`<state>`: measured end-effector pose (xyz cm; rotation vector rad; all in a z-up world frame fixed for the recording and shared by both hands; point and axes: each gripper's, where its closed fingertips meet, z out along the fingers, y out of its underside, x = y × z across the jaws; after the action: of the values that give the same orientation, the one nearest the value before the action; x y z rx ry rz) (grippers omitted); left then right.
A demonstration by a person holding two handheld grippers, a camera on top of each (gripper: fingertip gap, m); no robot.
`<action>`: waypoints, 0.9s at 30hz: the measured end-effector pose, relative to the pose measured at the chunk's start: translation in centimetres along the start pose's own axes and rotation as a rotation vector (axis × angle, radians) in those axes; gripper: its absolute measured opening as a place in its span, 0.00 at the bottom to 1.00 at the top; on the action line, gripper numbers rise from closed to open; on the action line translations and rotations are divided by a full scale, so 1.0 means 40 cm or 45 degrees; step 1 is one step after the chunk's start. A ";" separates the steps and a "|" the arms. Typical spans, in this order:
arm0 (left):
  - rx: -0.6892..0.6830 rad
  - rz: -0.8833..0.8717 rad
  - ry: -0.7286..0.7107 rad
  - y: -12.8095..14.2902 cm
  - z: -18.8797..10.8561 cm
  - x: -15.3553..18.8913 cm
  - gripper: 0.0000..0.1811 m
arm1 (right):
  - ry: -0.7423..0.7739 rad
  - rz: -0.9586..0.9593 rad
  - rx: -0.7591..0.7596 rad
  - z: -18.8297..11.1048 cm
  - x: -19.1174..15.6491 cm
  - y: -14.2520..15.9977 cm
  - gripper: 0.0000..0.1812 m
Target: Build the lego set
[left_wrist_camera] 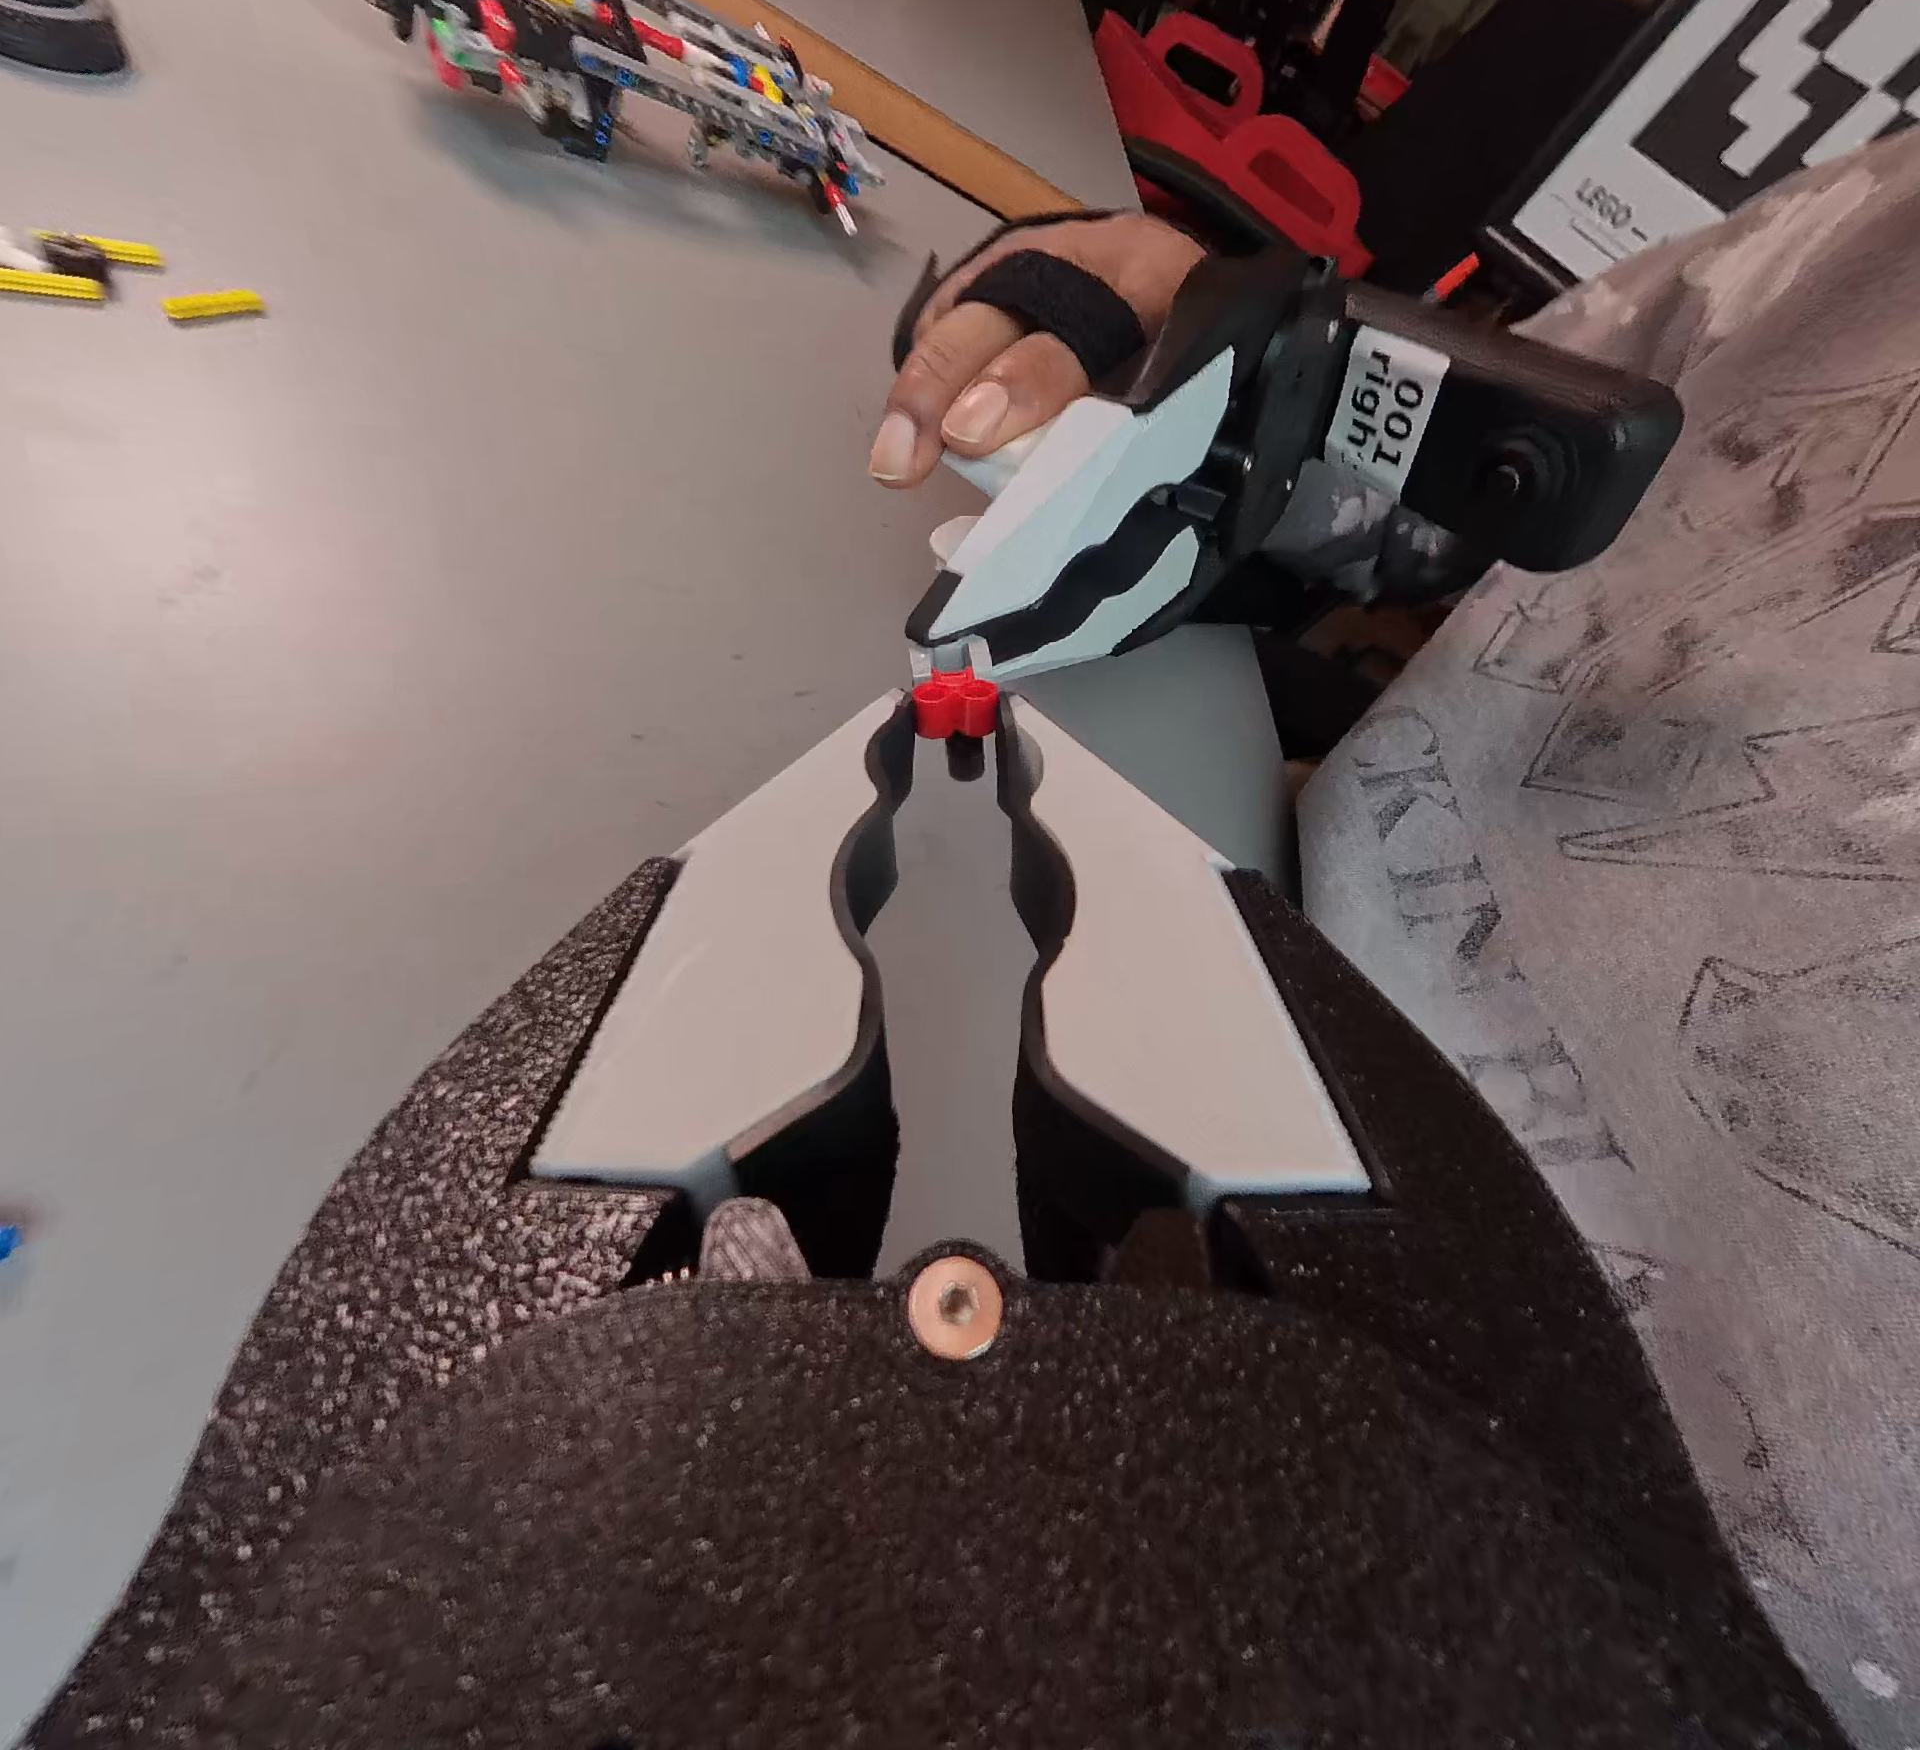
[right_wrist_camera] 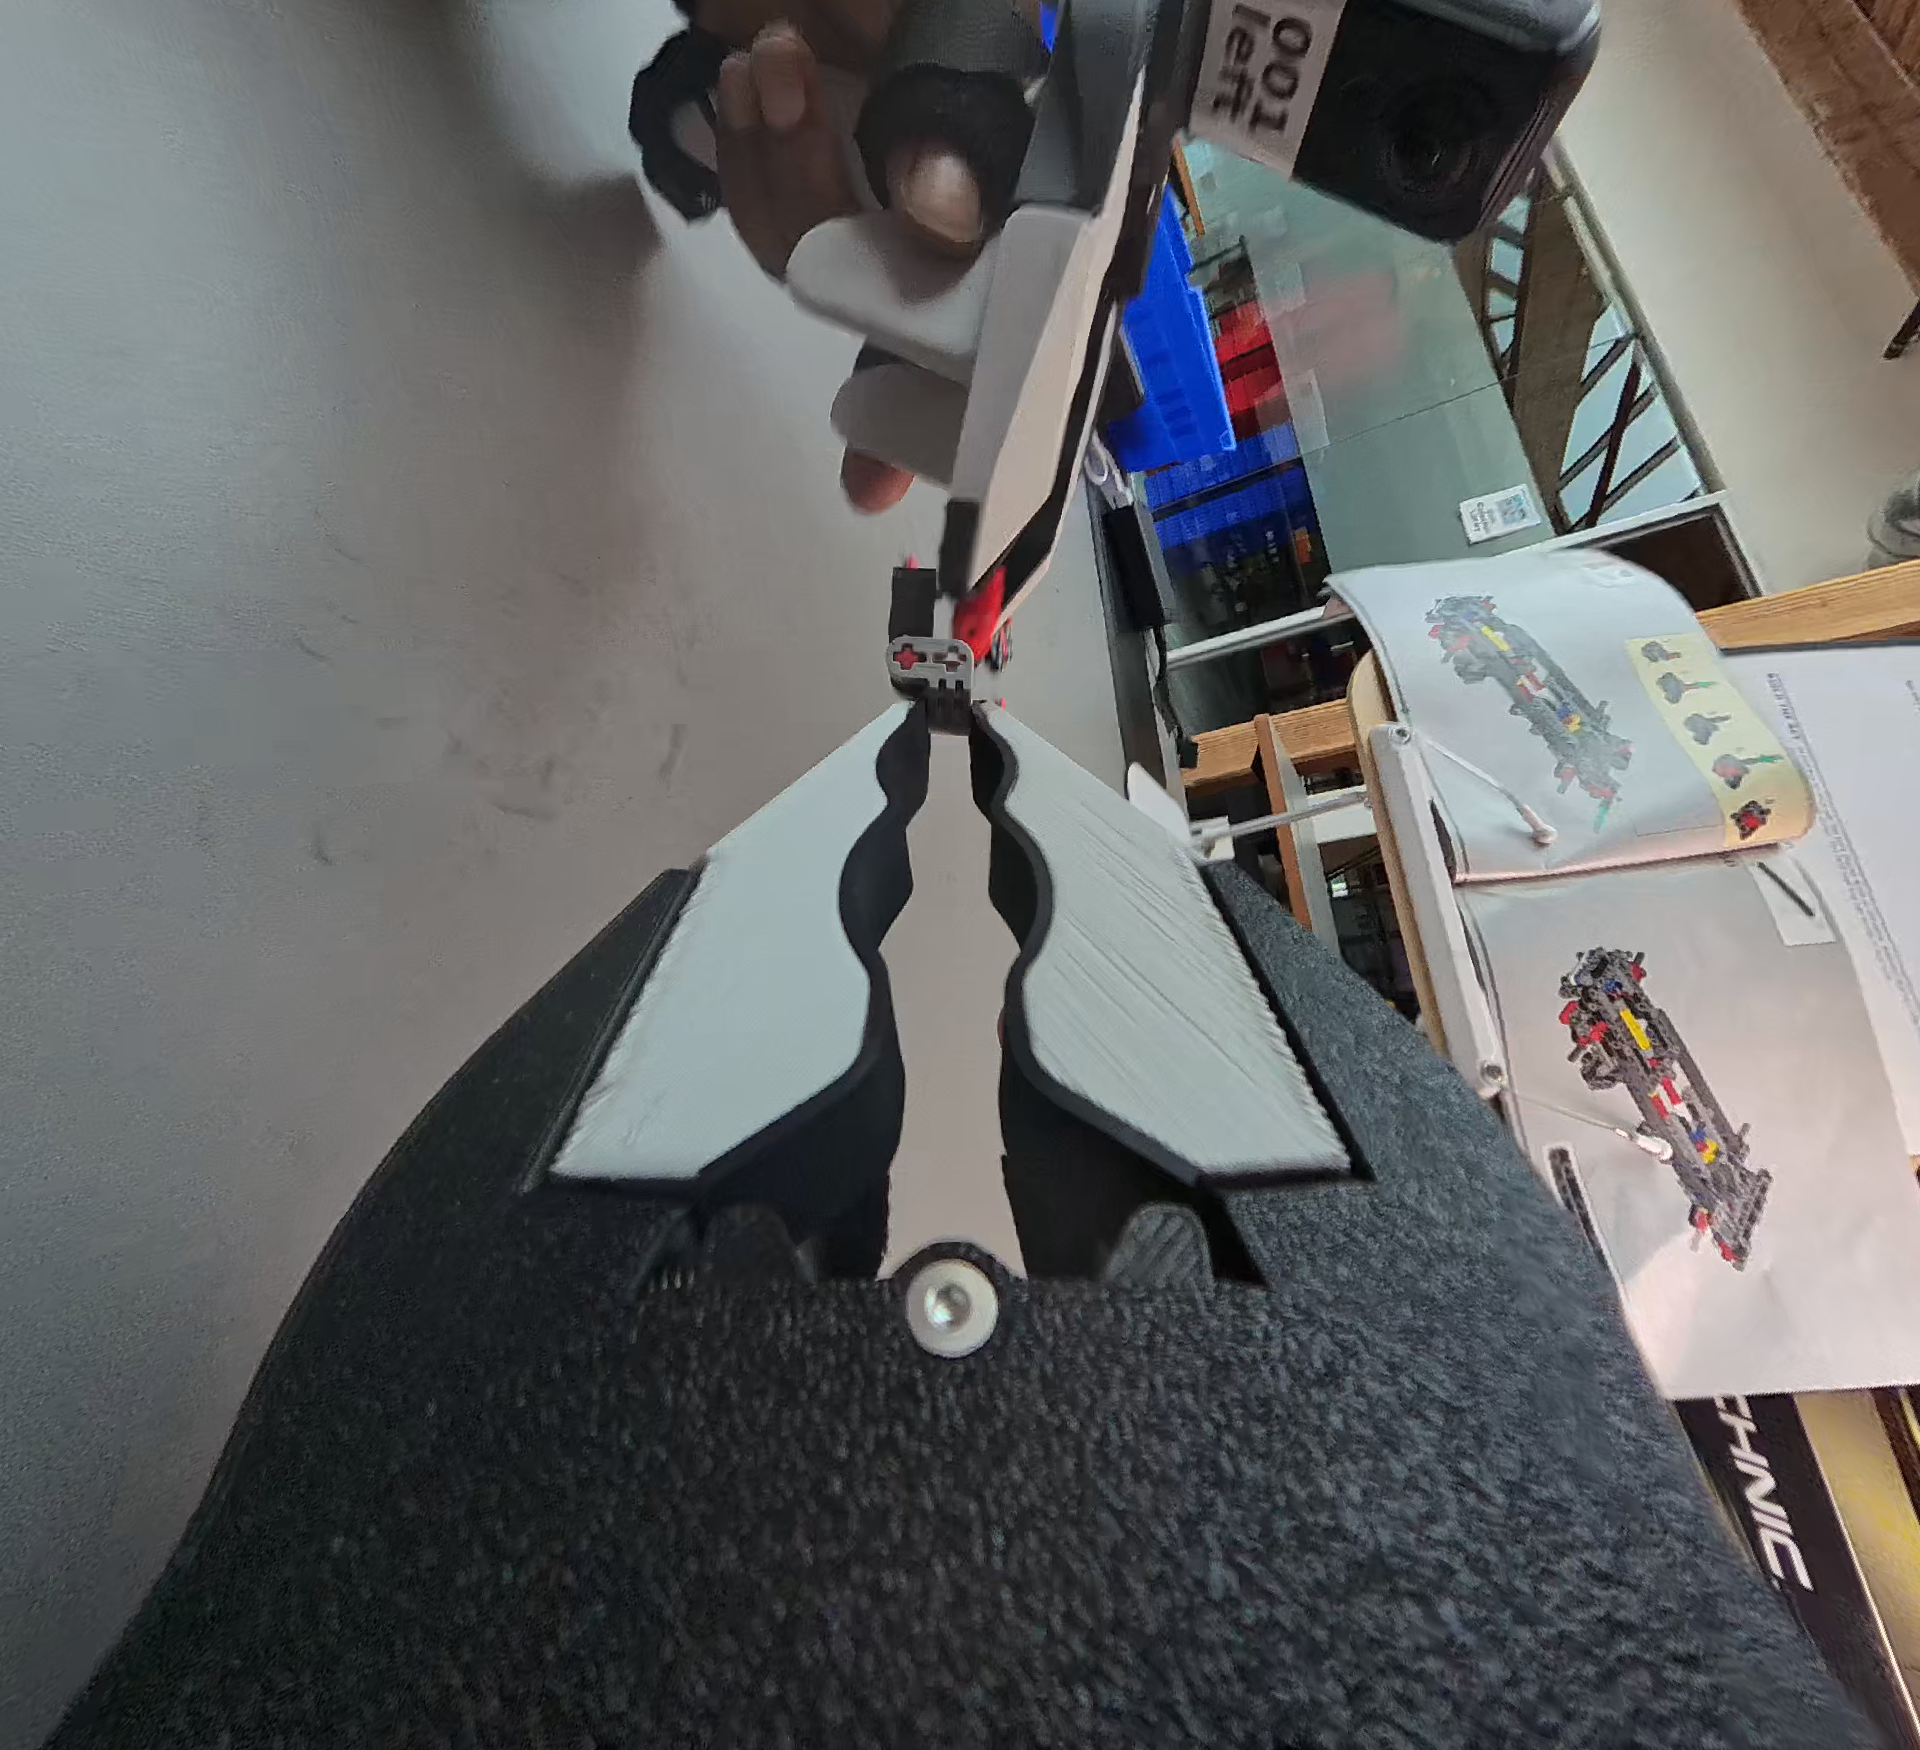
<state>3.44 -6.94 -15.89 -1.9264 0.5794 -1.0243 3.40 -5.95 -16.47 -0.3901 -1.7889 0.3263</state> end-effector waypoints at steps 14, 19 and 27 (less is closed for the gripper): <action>0.025 0.190 -0.432 -0.015 -0.113 -0.141 0.08 | -0.027 0.334 -0.096 -0.006 0.006 0.107 0.04; 0.149 0.112 -0.439 -0.045 -0.153 -0.156 0.08 | -0.106 0.490 -0.182 0.006 -0.015 0.145 0.04; 0.143 0.431 -1.835 -0.142 -0.681 -0.305 0.09 | -0.122 0.473 -0.236 0.014 -0.027 0.161 0.04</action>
<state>-25.93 -8.11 -8.26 -1.8305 -0.0281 0.6052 3.68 -0.58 -20.25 -0.8560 -1.8428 0.4454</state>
